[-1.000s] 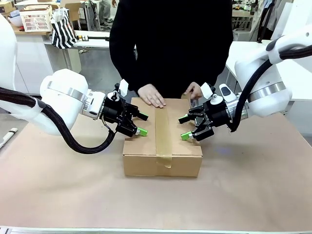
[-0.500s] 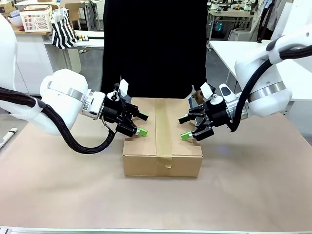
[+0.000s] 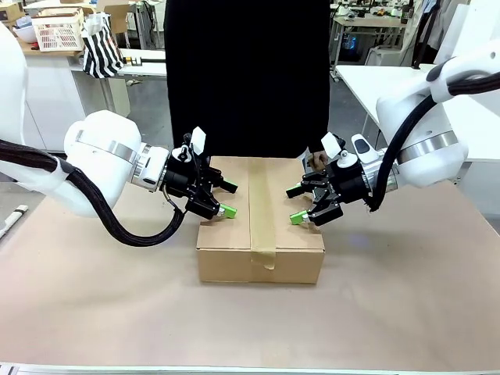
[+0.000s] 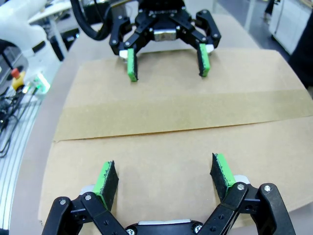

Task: Pack the gift set into the box.
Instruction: Press and hold the closed box until the human finishes sealing it.

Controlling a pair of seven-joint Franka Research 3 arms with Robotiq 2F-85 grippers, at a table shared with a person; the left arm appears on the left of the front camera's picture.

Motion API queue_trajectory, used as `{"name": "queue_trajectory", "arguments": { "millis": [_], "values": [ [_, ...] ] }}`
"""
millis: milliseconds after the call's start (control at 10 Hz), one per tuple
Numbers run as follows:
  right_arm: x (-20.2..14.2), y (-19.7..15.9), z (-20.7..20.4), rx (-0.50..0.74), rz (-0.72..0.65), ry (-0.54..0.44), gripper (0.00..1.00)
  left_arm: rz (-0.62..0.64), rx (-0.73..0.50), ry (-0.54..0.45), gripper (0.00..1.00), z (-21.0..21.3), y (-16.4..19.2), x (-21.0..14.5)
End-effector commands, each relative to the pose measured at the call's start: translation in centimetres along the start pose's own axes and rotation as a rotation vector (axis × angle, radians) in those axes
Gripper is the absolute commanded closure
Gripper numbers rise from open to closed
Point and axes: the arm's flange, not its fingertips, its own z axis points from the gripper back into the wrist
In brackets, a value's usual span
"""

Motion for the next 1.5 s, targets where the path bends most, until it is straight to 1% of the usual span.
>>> {"name": "queue_trajectory", "arguments": {
  "millis": [0, 600, 700, 800, 900, 1000, 1100, 1200, 1300, 1400],
  "values": [
    [-0.2, 0.0, 0.0, -0.003, -0.001, 0.005, 0.0, 0.004, -0.001, 0.0, 0.0, -0.1, -0.1, -0.2],
    [0.0, 0.0, 0.0, 0.0, 0.0, 0.0, 0.0, 0.0, 0.0, 0.0, 0.0, 0.0, 0.0, 0.0],
    [1.7, 0.6, 0.0, 0.047, -0.079, 0.024, 0.0, 0.094, -0.072, -0.071, 0.0, 0.9, -0.2, 1.3],
    [3.8, 1.5, 1.0, 0.07, -0.155, 0.008, 0.0, 0.203, -0.146, -0.102, 0.0, 2.2, -0.6, 2.6],
    [5.5, 2.0, 2.7, 0.092, -0.25, -0.028, 0.0, 0.321, -0.197, -0.117, 0.0, 3.6, -1.2, 3.8],
    [6.7, 2.6, 4.7, 0.127, -0.345, -0.066, 0.0, 0.441, -0.24, -0.096, 0.0, 5.1, -2.6, 5.1],
    [7.2, 3.2, 6.8, 0.165, -0.476, -0.083, 0.0, 0.533, -0.267, -0.094, 0.0, 6.7, -3.9, 6.0],
    [7.4, 3.8, 9.4, 0.163, -0.626, -0.096, 0.0, 0.625, -0.351, -0.114, 0.0, 8.4, -5.2, 6.4],
    [7.2, 4.5, 12.2, 0.142, -0.792, -0.13, 0.0, 0.722, -0.403, -0.14, 0.0, 10.2, -6.3, 6.6],
    [6.3, 5.3, 15.6, 0.069, -0.905, -0.178, 0.0, 0.851, -0.409, -0.192, 0.0, 12.6, -7.5, 6.5]
  ]
}}
